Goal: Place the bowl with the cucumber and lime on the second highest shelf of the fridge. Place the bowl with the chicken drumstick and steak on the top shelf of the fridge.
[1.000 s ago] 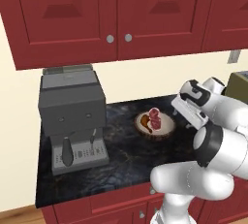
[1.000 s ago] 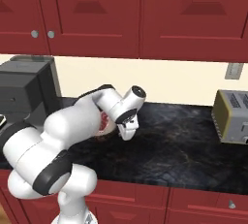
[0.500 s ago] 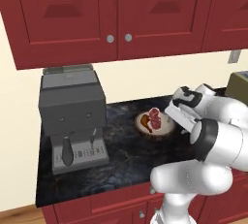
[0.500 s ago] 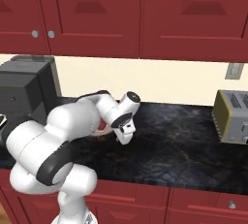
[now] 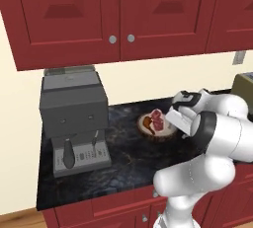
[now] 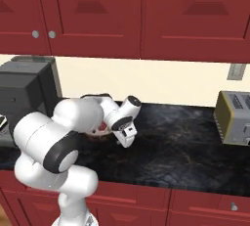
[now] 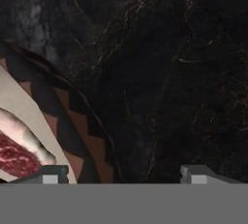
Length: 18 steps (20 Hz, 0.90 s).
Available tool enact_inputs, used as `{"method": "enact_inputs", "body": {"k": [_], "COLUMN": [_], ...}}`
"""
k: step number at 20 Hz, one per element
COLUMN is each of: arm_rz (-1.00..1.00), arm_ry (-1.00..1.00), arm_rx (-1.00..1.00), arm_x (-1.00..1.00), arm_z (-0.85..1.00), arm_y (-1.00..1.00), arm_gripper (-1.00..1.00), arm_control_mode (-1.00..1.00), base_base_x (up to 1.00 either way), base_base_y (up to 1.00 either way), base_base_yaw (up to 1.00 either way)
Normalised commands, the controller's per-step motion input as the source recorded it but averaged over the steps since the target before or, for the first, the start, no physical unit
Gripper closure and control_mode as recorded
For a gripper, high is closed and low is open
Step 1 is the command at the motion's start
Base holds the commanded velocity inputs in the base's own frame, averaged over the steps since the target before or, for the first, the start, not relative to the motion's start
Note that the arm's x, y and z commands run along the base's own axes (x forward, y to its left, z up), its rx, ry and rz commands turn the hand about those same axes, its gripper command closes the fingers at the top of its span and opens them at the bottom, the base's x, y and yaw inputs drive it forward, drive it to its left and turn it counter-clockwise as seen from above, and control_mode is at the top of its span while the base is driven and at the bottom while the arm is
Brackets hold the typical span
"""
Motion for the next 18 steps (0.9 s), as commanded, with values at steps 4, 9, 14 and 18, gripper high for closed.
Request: {"method": "enact_inputs", "body": {"k": [4,9,14,18], "arm_rz": [0.03,0.00,0.00,0.00], "arm_ry": [0.00,0.00,-0.05,-0.15], "arm_rx": [-0.01,0.00,0.00,0.00], "arm_x": [0.33,0.04,-0.21,-0.45], "arm_z": [-0.19,-0.02,0.04,0.22], "arm_y": [0.16,0.01,0.00,0.14], "arm_gripper": [1.00,1.00,1.00,1.00], "arm_control_mode": [-1.00,-1.00,-1.00,-1.00], "base_base_x": [0.00,0.00,0.00,0.00], "base_base_y": [0.00,0.00,0.00,0.00], "base_base_yaw": [0.00,0.00,0.00,0.00]}}
